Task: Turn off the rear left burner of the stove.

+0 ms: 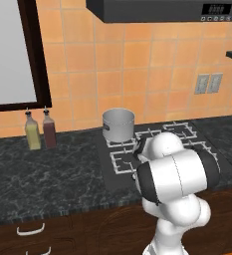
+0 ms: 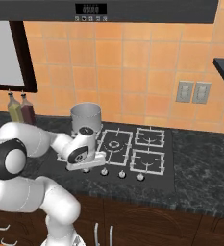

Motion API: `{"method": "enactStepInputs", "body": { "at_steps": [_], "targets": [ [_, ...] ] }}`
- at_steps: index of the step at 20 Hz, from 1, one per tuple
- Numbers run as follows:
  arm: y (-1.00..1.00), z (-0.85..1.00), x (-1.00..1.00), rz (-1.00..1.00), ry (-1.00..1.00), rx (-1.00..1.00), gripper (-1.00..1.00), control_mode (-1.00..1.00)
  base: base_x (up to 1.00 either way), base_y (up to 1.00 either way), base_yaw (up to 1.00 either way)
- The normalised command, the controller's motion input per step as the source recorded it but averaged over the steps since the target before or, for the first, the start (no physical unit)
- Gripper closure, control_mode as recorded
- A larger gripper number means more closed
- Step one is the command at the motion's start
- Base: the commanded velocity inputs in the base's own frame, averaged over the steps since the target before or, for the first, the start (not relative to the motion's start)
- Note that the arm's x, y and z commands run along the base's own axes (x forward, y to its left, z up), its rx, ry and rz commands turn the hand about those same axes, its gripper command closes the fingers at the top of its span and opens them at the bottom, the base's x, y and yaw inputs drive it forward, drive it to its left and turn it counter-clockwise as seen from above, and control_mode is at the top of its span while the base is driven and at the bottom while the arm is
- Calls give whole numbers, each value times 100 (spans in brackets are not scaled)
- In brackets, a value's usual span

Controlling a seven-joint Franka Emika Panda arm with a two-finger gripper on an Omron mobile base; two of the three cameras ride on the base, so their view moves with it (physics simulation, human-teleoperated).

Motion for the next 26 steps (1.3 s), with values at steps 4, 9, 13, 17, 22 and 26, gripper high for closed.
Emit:
{"method": "enactStepInputs", "body": {
  "at_steps": [4,9,13,17,22,26],
  "targets": [
    [30,-1,0,-70,26,0,100,-100,0,0,0],
    [25,-5,4,-51,18,-4,100,-100,0,0,0],
    [4,-1,0,0,1,-6,100,-100,0,0,0],
    [1,8,0,0,5,0,100,-100,0,0,0],
    [15,63,0,0,0,0,100,-100,0,0,0],
    [33,31,0,-1,0,-1,-100,-100,0,0,0]
  ]
}}
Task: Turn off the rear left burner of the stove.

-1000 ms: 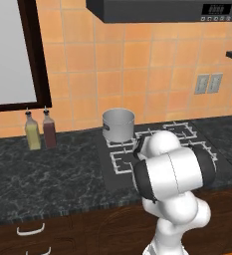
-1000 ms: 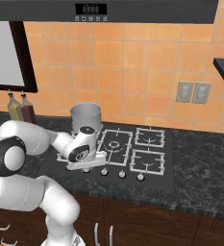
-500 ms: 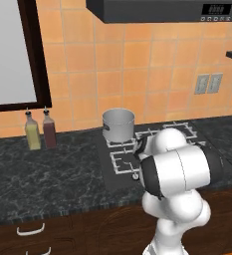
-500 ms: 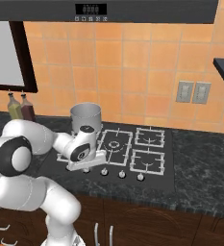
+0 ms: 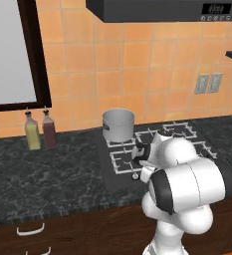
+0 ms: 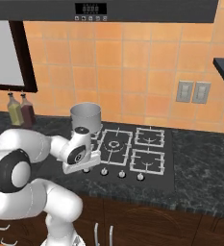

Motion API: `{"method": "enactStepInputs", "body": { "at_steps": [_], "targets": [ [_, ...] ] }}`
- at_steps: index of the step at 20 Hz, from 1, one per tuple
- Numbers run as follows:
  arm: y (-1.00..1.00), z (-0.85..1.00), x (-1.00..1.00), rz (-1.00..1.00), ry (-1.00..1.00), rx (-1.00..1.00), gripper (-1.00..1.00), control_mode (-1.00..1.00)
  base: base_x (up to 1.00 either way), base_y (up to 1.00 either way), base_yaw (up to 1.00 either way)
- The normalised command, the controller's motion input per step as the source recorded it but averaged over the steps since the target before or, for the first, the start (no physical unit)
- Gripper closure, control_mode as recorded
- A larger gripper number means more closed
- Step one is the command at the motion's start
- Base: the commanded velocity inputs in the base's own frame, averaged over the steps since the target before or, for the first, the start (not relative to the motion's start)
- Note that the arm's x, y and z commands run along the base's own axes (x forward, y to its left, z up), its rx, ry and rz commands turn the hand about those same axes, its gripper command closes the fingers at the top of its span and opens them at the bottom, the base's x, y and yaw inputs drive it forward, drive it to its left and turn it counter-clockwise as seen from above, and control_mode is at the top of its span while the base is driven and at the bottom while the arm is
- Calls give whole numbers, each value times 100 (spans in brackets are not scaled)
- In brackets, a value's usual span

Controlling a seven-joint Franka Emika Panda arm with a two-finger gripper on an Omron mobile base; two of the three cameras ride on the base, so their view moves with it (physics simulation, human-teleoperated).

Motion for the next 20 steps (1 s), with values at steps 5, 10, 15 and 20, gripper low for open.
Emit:
{"method": "enactStepInputs", "body": {
  "at_steps": [5,10,15,20],
  "targets": [
    [17,56,0,-1,-1,0,-100,-100,0,0,0],
    [18,71,2,0,-1,0,-100,-100,0,0,0],
    [9,69,19,26,-8,-6,-100,-100,0,0,0],
    [0,39,13,65,0,-4,-100,-100,0,0,0]
  ]
}}
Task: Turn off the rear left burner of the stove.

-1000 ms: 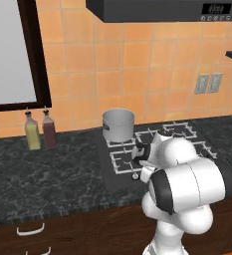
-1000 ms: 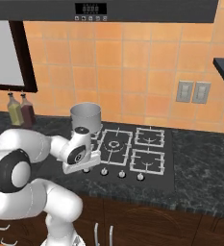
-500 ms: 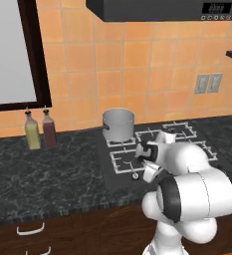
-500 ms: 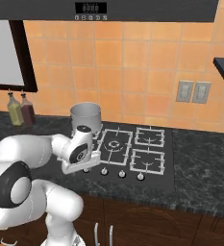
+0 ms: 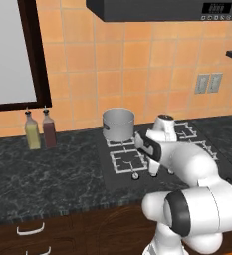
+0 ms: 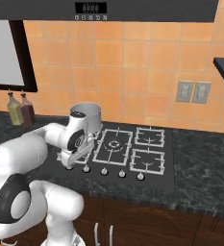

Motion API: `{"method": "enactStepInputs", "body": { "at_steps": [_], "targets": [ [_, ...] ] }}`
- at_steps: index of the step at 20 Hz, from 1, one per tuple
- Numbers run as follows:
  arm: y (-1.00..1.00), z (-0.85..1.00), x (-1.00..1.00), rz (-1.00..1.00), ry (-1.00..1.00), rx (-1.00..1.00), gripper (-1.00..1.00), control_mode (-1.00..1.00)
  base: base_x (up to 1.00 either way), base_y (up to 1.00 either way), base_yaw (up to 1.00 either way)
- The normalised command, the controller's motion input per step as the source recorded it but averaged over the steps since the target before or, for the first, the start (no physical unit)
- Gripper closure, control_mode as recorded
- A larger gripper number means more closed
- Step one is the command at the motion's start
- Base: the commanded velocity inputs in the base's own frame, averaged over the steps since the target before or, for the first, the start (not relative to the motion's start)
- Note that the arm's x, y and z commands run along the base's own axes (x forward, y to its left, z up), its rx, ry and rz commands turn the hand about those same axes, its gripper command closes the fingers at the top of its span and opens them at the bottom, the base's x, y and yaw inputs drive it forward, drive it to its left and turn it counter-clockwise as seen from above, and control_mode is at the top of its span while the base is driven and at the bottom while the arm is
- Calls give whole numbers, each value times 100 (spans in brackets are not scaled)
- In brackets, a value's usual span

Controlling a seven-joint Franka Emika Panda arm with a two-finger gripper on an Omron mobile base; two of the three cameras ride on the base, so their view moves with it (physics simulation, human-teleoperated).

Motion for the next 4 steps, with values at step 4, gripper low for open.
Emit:
{"method": "enactStepInputs", "body": {
  "at_steps": [4],
  "targets": [
    [-6,-11,-4,70,1,-4,-100,-100,0,0,0]
  ]
}}
